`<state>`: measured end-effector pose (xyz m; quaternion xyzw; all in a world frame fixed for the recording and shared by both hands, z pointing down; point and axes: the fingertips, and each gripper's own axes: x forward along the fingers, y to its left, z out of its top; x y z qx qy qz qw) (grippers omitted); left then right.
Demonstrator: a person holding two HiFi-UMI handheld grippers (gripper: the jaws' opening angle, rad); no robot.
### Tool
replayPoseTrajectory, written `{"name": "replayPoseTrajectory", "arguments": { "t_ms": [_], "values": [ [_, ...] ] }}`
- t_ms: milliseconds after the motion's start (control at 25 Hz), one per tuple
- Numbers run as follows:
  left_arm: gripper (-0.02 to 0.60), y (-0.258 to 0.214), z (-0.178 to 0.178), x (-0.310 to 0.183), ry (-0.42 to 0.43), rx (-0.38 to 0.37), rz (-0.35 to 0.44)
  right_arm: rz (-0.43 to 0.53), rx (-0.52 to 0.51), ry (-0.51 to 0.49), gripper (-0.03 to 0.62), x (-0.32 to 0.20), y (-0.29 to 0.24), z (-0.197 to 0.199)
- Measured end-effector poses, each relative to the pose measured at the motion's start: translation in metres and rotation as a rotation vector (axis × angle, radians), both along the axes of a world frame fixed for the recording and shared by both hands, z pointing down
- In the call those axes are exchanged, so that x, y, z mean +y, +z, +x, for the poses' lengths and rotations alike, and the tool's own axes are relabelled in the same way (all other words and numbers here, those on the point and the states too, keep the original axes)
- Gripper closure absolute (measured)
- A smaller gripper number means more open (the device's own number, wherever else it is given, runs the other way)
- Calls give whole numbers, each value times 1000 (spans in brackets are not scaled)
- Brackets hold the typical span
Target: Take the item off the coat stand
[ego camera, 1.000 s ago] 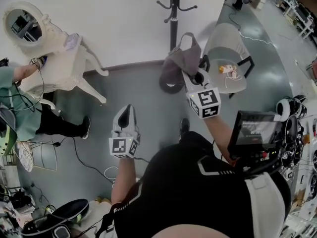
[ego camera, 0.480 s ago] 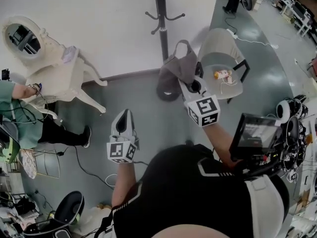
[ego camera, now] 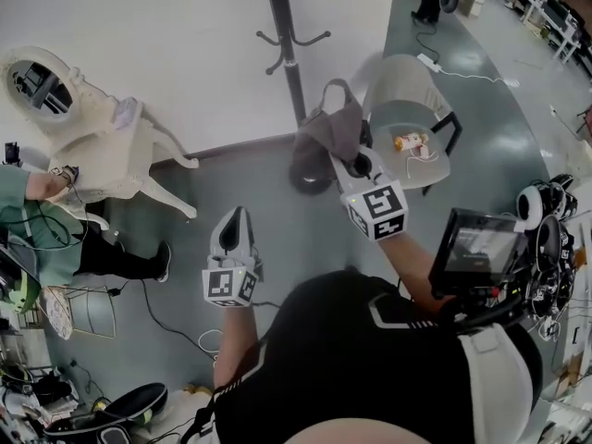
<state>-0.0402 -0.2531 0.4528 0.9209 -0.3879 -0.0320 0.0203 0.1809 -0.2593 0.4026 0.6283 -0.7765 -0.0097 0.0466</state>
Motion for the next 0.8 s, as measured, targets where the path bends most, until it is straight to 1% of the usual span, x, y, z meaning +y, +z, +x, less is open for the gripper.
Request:
{"name": "replayPoseTrajectory", "arguments": {
  "t_ms": [160,440,800],
  "values": [
    [577,0,3,0,-8,-8,0,10,-4,-17,568,1,-4,1],
    [577,-2,4,8,-3,-3,8,13,-7,-19,568,7,-5,2],
    [577,-4,0,5,-8,-2,-1,13,4,-25,568,8,-8,-2]
  ]
}}
